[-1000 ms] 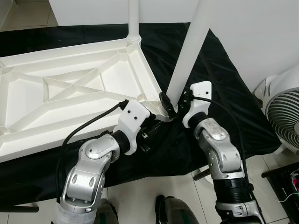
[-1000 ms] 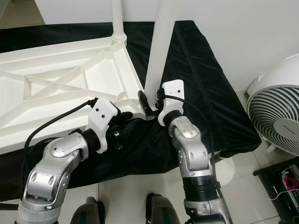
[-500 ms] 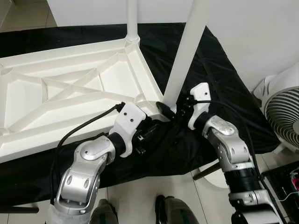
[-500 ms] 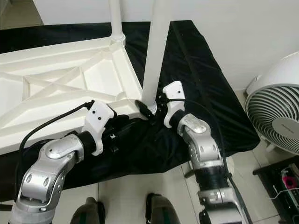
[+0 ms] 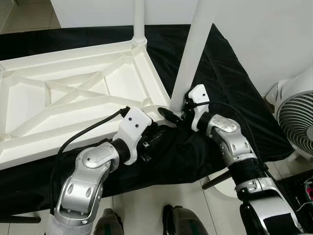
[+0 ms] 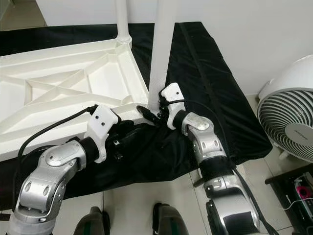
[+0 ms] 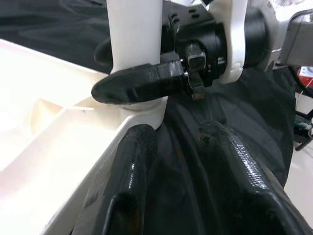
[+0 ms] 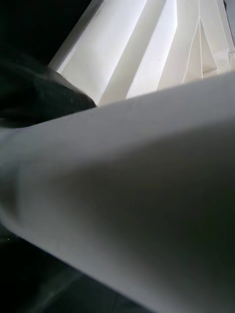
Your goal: Building children table
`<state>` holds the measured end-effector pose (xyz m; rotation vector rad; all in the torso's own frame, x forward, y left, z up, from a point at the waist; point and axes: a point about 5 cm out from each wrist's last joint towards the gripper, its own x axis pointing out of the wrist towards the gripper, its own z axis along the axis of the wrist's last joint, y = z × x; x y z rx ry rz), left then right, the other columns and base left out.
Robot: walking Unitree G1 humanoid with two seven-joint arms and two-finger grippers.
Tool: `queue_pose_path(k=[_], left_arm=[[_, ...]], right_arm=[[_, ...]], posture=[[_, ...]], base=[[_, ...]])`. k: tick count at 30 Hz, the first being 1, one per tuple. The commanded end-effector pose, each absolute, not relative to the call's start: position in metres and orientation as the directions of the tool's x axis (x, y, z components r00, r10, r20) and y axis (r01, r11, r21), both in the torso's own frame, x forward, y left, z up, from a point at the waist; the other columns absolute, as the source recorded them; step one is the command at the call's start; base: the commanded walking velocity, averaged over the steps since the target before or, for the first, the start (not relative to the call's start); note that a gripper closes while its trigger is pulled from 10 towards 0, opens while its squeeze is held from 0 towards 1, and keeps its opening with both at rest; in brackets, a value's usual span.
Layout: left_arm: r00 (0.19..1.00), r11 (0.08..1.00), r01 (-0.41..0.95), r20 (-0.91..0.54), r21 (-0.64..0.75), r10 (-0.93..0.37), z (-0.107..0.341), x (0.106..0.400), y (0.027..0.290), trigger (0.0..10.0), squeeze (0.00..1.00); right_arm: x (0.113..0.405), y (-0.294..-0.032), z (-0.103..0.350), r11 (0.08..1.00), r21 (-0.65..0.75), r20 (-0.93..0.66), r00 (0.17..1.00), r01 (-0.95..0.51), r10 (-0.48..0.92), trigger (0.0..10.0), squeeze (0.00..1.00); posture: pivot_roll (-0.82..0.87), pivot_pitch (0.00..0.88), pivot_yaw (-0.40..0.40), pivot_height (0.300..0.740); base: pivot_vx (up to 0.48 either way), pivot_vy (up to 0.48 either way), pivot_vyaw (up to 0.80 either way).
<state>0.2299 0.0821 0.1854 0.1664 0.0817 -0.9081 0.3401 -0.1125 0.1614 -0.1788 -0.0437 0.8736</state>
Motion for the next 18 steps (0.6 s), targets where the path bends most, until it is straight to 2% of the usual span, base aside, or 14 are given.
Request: queue_pose_path(k=[1,3,4,5,6,8,10,12,15,18], left_arm=[[0.663,0.654,0.749,-0.141,0.105,-0.736,0.184,0.23,0.083,10.0,0.0],[0.663,0.655,0.749,-0.142,0.103,-0.735,0.184,0.23,0.083,10.0,0.0],[0.662,0.654,0.75,-0.14,0.1,-0.737,0.184,0.23,0.082,10.0,0.0],[0.662,0.654,0.75,-0.14,0.1,-0.737,0.184,0.23,0.082,10.0,0.0],[0.661,0.653,0.751,-0.139,0.099,-0.738,0.184,0.23,0.082,10.0,0.0],[0.66,0.653,0.751,-0.139,0.098,-0.738,0.184,0.23,0.082,10.0,0.0],[0.656,0.649,0.755,-0.14,0.096,-0.742,0.184,0.23,0.081,10.0,0.0],[0.656,0.649,0.755,-0.14,0.096,-0.742,0.184,0.23,0.081,10.0,0.0],[0.65,0.644,0.759,-0.14,0.093,-0.747,0.183,0.229,0.08,10.0,0.0],[0.648,0.642,0.761,-0.14,0.092,-0.748,0.183,0.229,0.079,10.0,0.0]], right_arm=[[0.338,-0.109,0.159,0.6,-0.172,-0.039,0.614,-0.781,0.788,0.0,0.0],[0.336,-0.11,0.158,0.598,-0.173,-0.038,0.612,-0.782,0.79,0.0,0.0],[0.336,-0.112,0.156,0.612,-0.174,-0.041,0.626,-0.772,0.779,3.4,0.0],[0.336,-0.112,0.156,0.612,-0.174,-0.041,0.626,-0.772,0.779,3.4,0.0],[0.336,-0.113,0.154,0.621,-0.176,-0.043,0.637,-0.764,0.77,10.0,0.0],[0.337,-0.114,0.153,0.634,-0.167,-0.04,0.648,-0.755,0.761,10.0,0.0],[0.338,-0.117,0.152,0.699,-0.149,-0.034,0.71,-0.7,0.703,10.0,0.0],[0.338,-0.117,0.152,0.699,-0.149,-0.034,0.71,-0.7,0.703,10.0,0.0],[0.337,-0.119,0.153,0.779,-0.128,-0.015,0.786,-0.614,0.617,10.0,0.0],[0.335,-0.119,0.153,0.816,-0.112,-0.005,0.822,-0.567,0.57,10.0,0.0]], posture=[[-0.01,0.124,-0.012,0.74],[-0.01,0.125,-0.012,0.74],[-0.01,0.126,-0.012,0.74],[-0.01,0.126,-0.012,0.74],[-0.01,0.126,-0.012,0.74],[-0.02,0.127,-0.011,0.74],[-0.03,0.129,-0.01,0.74],[-0.03,0.129,-0.01,0.74],[-0.03,0.128,-0.011,0.74],[-0.03,0.127,-0.012,0.74]], base=[[0.0,0.0,0.0],[0.0,0.0,0.0],[0.0,0.0,0.0],[0.0,0.0,0.0],[0.0,0.0,0.0],[0.0,0.0,0.0],[0.0,0.0,0.0],[0.0,0.0,0.0],[0.0,0.0,0.0],[0.0,0.0,0.0]])
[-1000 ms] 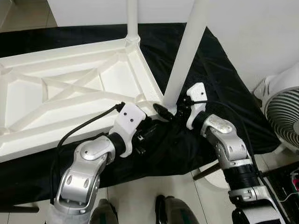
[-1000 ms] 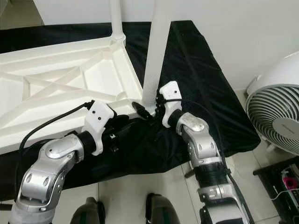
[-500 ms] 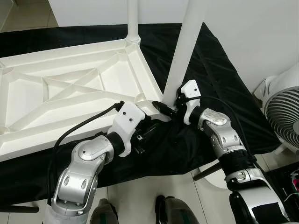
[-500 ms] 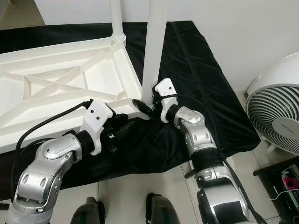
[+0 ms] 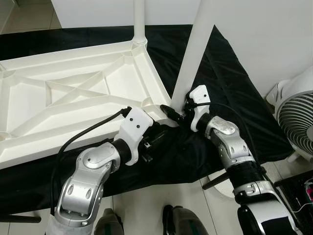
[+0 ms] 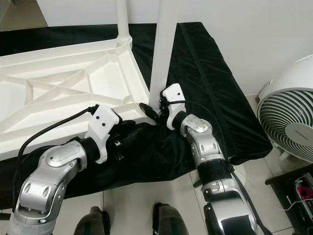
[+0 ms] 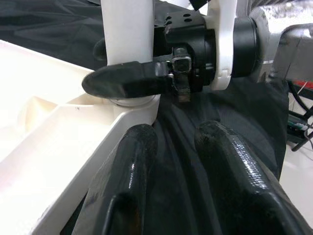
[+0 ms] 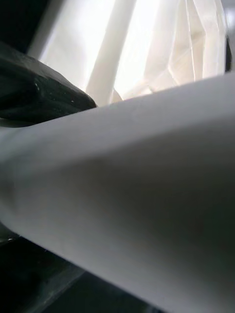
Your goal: Building children table
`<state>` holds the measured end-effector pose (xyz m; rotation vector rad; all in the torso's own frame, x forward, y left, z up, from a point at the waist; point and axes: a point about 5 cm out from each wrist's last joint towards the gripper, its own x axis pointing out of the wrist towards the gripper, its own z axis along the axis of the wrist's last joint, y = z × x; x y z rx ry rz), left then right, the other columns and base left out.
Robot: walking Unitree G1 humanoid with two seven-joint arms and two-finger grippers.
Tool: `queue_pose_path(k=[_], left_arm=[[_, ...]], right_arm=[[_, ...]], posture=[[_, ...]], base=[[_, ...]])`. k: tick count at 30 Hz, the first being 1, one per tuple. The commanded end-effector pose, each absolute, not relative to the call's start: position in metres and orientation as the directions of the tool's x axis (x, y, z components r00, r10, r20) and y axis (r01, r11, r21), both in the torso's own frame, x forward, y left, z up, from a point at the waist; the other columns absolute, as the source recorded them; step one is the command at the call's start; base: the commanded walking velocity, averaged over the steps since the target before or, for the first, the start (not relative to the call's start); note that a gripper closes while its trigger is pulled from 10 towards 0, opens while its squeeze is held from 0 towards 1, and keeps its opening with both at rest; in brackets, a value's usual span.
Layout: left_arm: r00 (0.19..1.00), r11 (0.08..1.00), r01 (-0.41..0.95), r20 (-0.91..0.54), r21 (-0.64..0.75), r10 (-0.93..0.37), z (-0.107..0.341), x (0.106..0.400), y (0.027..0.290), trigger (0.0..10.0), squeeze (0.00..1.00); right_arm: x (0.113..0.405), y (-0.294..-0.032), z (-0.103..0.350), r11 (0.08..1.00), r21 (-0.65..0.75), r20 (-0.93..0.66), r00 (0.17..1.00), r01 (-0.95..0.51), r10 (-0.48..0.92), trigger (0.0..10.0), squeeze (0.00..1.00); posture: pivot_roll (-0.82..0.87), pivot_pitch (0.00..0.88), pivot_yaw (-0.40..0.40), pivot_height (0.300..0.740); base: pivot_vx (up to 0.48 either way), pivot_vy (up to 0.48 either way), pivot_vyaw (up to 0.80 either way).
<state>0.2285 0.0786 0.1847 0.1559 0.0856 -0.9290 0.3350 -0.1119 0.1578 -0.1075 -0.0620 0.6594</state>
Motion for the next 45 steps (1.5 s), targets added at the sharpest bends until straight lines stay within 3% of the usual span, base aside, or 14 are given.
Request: queue_pose_path(k=[1,5,7,12,13,15,16,25,27,35,45], left_arm=[[0.648,0.642,0.761,-0.14,0.092,-0.748,0.183,0.229,0.079,10.0,0.0],[0.644,0.638,0.765,-0.14,0.089,-0.752,0.183,0.229,0.078,10.0,0.0],[0.639,0.633,0.769,-0.138,0.088,-0.757,0.182,0.229,0.076,10.0,0.0],[0.635,0.629,0.772,-0.135,0.088,-0.76,0.182,0.23,0.075,10.0,0.0],[0.633,0.627,0.774,-0.133,0.088,-0.762,0.182,0.23,0.074,10.0,0.0],[0.633,0.627,0.774,-0.133,0.088,-0.762,0.182,0.23,0.074,10.0,0.0],[0.631,0.625,0.775,-0.132,0.088,-0.764,0.183,0.231,0.074,10.0,0.0],[0.625,0.619,0.78,-0.131,0.088,-0.769,0.183,0.231,0.073,10.0,0.0],[0.627,0.621,0.779,-0.131,0.086,-0.768,0.183,0.231,0.073,10.0,0.0],[0.625,0.619,0.781,-0.129,0.085,-0.77,0.184,0.233,0.073,10.0,0.0],[0.62,0.613,0.785,-0.13,0.09,-0.774,0.185,0.233,0.073,10.0,0.0]], right_arm=[[0.335,-0.119,0.153,0.816,-0.112,-0.005,0.822,-0.567,0.57,10.0,0.0],[0.329,-0.118,0.152,0.901,-0.065,0.008,0.903,-0.429,0.43,10.0,0.0],[0.319,-0.11,0.147,0.963,-0.011,0.012,0.962,-0.271,0.271,10.0,0.0],[0.313,-0.103,0.146,0.979,0.015,0.016,0.979,-0.203,0.203,10.0,0.0],[0.31,-0.097,0.147,0.98,0.04,0.018,0.981,-0.193,0.193,10.0,0.85],[0.31,-0.097,0.147,0.98,0.04,0.018,0.981,-0.193,0.193,10.0,0.85],[0.308,-0.092,0.149,0.974,0.066,0.034,0.976,-0.215,0.213,10.0,1.0],[0.305,-0.095,0.16,0.958,0.081,0.076,0.96,-0.275,0.27,10.0,1.0],[0.304,-0.097,0.163,0.943,0.074,0.085,0.944,-0.325,0.319,10.0,0.0],[0.31,-0.11,0.172,0.883,-0.014,0.121,0.876,-0.47,0.468,10.0,0.0],[0.324,-0.125,0.164,0.854,-0.093,0.051,0.855,-0.511,0.517,10.0,0.0]], posture=[[-0.03,0.127,-0.012,0.74],[-0.04,0.122,-0.016,0.74],[-0.05,0.114,-0.018,0.74],[-0.05,0.113,-0.018,0.74],[-0.05,0.108,-0.017,0.74],[-0.05,0.108,-0.017,0.74],[-0.06,0.107,-0.016,0.74],[-0.06,0.114,-0.01,0.74],[-0.06,0.116,-0.01,0.74],[-0.08,0.117,0.009,0.74],[-0.08,0.121,0.015,0.74]], base=[[0.0,0.0,0.0],[0.0,0.0,0.0],[0.0,0.0,0.0],[0.0,0.0,0.0],[0.0,0.0,0.0],[0.0,0.0,0.0],[0.0,0.0,0.0],[0.0,0.0,0.0],[0.0,0.0,0.0],[0.0,0.0,0.0],[0.0,0.0,0.0]])
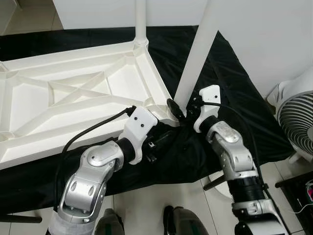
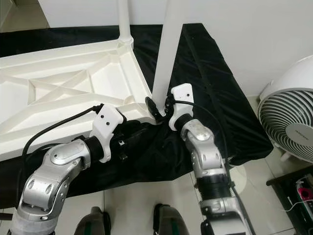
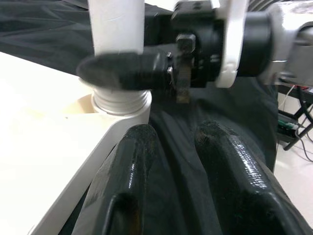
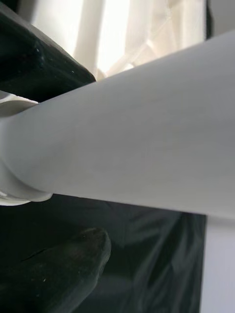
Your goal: Building children table
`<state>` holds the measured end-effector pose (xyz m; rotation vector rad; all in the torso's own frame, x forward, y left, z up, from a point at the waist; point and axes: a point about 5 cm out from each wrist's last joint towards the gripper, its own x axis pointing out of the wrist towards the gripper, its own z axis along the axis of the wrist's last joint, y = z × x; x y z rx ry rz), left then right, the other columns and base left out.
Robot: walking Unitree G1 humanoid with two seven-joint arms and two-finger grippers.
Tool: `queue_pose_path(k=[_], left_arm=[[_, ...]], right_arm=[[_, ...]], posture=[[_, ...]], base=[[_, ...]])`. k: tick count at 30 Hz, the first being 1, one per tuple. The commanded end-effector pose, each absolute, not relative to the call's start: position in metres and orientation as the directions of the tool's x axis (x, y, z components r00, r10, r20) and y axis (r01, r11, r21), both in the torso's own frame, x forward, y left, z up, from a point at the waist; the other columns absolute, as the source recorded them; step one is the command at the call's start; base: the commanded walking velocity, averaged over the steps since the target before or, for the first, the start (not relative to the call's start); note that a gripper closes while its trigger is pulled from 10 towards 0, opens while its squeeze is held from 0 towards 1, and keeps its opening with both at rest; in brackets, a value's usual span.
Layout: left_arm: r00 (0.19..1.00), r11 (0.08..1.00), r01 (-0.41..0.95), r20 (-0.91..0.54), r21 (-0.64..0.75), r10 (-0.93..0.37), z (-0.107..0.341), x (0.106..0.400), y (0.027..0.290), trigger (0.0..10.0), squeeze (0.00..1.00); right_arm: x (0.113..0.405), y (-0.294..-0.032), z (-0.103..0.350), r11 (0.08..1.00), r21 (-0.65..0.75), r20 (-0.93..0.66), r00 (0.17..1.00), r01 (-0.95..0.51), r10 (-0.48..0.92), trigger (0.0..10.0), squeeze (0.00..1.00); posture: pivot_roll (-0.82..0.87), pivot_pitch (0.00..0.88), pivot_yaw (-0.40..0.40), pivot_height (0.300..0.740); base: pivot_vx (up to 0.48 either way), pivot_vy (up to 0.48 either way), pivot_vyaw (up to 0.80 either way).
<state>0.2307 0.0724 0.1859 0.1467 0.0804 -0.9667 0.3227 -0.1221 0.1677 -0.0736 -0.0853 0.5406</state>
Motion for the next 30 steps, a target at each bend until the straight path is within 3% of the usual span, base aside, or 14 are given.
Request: queue_pose_path(k=[1,6,7,8,19,25,30], left_arm=[[0.618,0.611,0.786,-0.13,0.089,-0.775,0.185,0.233,0.073,10.0,0.0],[0.617,0.611,0.787,-0.131,0.087,-0.776,0.185,0.232,0.073,10.0,0.0],[0.619,0.613,0.785,-0.132,0.087,-0.774,0.185,0.232,0.073,10.0,0.0],[0.621,0.615,0.784,-0.131,0.087,-0.773,0.185,0.232,0.074,10.0,0.0],[0.633,0.628,0.774,-0.133,0.082,-0.763,0.184,0.229,0.076,10.0,0.0],[0.625,0.621,0.78,-0.136,0.074,-0.769,0.184,0.229,0.074,10.0,0.0],[0.618,0.614,0.786,-0.134,0.07,-0.775,0.184,0.229,0.071,10.0,0.0]], right_arm=[[0.326,-0.127,0.163,0.843,-0.112,0.041,0.845,-0.526,0.533,10.0,0.0],[0.329,-0.128,0.155,0.767,-0.103,-0.003,0.771,-0.634,0.637,10.0,0.0],[0.328,-0.128,0.152,0.75,-0.101,-0.017,0.755,-0.654,0.655,8.8,0.0],[0.328,-0.127,0.15,0.75,-0.09,-0.018,0.754,-0.656,0.657,0.0,0.0],[0.321,-0.118,0.148,0.824,-0.075,0.006,0.826,-0.561,0.563,0.0,0.0],[0.313,-0.105,0.151,0.938,-0.014,0.021,0.938,-0.346,0.346,0.0,0.0],[0.307,-0.092,0.153,0.96,0.019,0.029,0.96,-0.278,0.278,0.0,0.0]], posture=[[-0.08,0.124,0.014,0.74],[-0.07,0.126,0.009,0.74],[-0.07,0.128,0.004,0.74],[-0.06,0.128,-0.001,0.74],[-0.06,0.14,-0.001,0.74],[-0.08,0.142,-0.001,0.74],[-0.08,0.139,0.001,0.74]], base=[[0.0,0.0,0.0],[0.0,0.0,0.0],[0.0,0.0,0.0],[0.0,0.0,0.0],[0.0,0.0,0.0],[0.0,0.0,0.0],[0.0,0.0,0.0]])
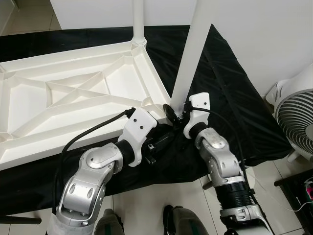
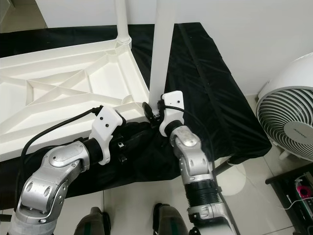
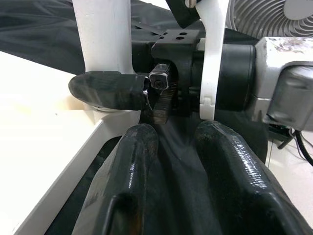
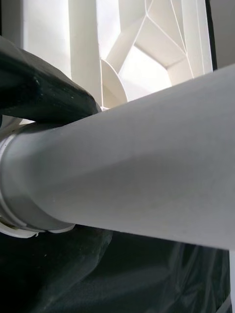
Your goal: Building children table
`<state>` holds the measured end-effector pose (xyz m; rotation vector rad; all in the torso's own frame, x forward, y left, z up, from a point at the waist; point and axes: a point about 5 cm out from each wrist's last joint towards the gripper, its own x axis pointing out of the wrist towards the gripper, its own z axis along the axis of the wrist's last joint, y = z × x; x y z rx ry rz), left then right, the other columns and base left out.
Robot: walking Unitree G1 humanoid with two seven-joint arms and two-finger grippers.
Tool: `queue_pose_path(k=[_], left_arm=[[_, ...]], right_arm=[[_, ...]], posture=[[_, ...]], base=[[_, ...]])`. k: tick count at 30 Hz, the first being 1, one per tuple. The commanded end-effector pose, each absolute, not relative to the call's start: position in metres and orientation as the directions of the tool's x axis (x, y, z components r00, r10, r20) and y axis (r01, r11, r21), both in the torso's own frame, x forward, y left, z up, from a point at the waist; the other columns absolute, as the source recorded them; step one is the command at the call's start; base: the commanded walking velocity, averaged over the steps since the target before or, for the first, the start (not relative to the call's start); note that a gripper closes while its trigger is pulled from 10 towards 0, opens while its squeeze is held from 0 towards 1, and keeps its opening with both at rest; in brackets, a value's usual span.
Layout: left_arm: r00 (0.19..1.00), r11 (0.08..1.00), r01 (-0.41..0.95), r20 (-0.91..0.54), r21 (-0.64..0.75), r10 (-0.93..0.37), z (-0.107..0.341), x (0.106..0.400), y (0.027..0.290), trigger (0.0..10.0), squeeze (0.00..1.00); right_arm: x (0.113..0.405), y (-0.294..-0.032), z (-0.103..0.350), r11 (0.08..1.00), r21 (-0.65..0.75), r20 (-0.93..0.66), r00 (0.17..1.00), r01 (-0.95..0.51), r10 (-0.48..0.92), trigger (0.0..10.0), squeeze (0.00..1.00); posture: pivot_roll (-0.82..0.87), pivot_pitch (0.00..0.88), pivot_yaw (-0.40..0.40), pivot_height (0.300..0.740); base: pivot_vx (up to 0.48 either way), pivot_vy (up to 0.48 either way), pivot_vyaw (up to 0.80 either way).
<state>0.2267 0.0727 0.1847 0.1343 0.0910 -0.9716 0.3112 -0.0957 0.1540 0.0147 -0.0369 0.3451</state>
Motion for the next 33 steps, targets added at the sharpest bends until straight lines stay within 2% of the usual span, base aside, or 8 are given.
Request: queue_pose_path(k=[1,4,5,6,8,14,18,33], left_arm=[[0.618,0.614,0.786,-0.134,0.07,-0.775,0.184,0.229,0.071,10.0,0.0],[0.618,0.614,0.786,-0.134,0.07,-0.775,0.184,0.229,0.071,10.0,0.0],[0.614,0.611,0.789,-0.132,0.07,-0.778,0.184,0.229,0.07,10.0,0.0],[0.614,0.611,0.789,-0.132,0.07,-0.778,0.184,0.229,0.07,10.0,0.0],[0.61,0.606,0.792,-0.132,0.07,-0.781,0.184,0.23,0.07,10.0,0.0],[0.616,0.611,0.788,-0.128,0.079,-0.778,0.187,0.233,0.072,10.0,0.0],[0.621,0.616,0.783,-0.13,0.084,-0.773,0.187,0.233,0.073,10.0,0.0],[0.64,0.634,0.768,-0.132,0.086,-0.757,0.188,0.231,0.077,10.0,0.0]], right_arm=[[0.307,-0.092,0.153,0.96,0.019,0.029,0.96,-0.278,0.278,0.0,0.0],[0.307,-0.092,0.153,0.96,0.019,0.029,0.96,-0.278,0.278,0.0,0.0],[0.304,-0.085,0.154,0.96,0.028,0.033,0.96,-0.278,0.277,10.0,0.0],[0.304,-0.085,0.154,0.96,0.028,0.033,0.96,-0.278,0.277,10.0,0.0],[0.302,-0.088,0.155,0.954,0.034,0.04,0.955,-0.297,0.295,10.0,1.0],[0.311,-0.106,0.165,0.917,-0.011,0.064,0.915,-0.399,0.399,10.0,1.0],[0.314,-0.112,0.169,0.89,-0.042,0.055,0.888,-0.455,0.457,10.0,0.0],[0.33,-0.114,0.17,0.64,-0.207,-0.007,0.655,-0.74,0.756,10.0,0.0]], posture=[[-0.08,0.139,0.001,0.74],[-0.08,0.139,0.001,0.74],[-0.09,0.138,0.001,0.74],[-0.09,0.138,0.001,0.74],[-0.09,0.135,0.006,0.74],[-0.07,0.14,0.012,0.74],[-0.06,0.131,0.001,0.74],[-0.02,0.14,-0.001,0.74]], base=[[0.0,0.0,0.0],[0.0,0.0,0.0],[0.0,0.0,0.0],[0.0,0.0,0.0],[0.0,0.0,0.0],[0.0,0.0,0.0],[0.0,0.0,0.0],[0.0,0.0,0.0]])
